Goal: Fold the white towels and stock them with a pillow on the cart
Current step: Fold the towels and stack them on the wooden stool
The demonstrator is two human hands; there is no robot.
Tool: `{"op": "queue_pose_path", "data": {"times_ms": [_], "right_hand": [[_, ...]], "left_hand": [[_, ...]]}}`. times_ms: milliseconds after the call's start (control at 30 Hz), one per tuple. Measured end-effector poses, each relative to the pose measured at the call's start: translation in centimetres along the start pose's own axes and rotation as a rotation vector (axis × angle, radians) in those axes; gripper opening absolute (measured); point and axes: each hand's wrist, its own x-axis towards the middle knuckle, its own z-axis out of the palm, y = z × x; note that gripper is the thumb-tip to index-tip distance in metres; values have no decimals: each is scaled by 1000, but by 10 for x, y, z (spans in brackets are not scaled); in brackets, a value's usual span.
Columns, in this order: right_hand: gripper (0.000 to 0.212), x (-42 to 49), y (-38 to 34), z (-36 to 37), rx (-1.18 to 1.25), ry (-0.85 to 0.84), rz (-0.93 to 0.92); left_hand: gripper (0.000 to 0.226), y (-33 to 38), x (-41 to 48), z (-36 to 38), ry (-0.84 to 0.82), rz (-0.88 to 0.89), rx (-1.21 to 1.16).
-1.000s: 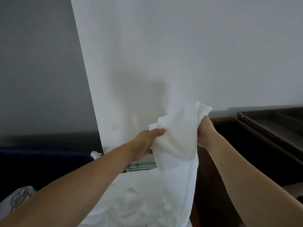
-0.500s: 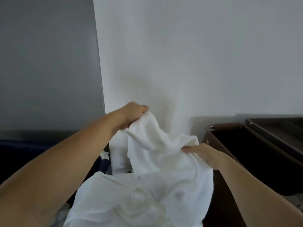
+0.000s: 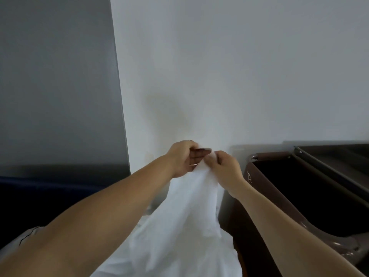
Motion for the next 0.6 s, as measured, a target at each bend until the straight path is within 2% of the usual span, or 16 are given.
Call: {"op": "queue_pose_path", "data": {"times_ms": [67,133,233,367,500,533,600], "right_hand": [[36,5,-2,-6,169,130,82],[40,12,-14,-20,387,232,146],[36,25,-32,-39,512,195,164],[45,34,-36,-60,431,239,109],[39,39,-32,-74,518,289,86],[38,39,-31,-72,493,254,90],[31,38,-30,-61,262,126,76]], "left_hand": [[35,-5,-2,0,-121,69,76],[43,-18,-6,0,-209,95,252],[49,-54,-9,-8,-327,102,586],[52,-96,-14,-45,-348,-76,691],[58,-98,-23,-73,-420,-330,897],[52,-93,-26,-73,-432,-332,897],[38,-79,-31,-62,-388,-257,795]]}}
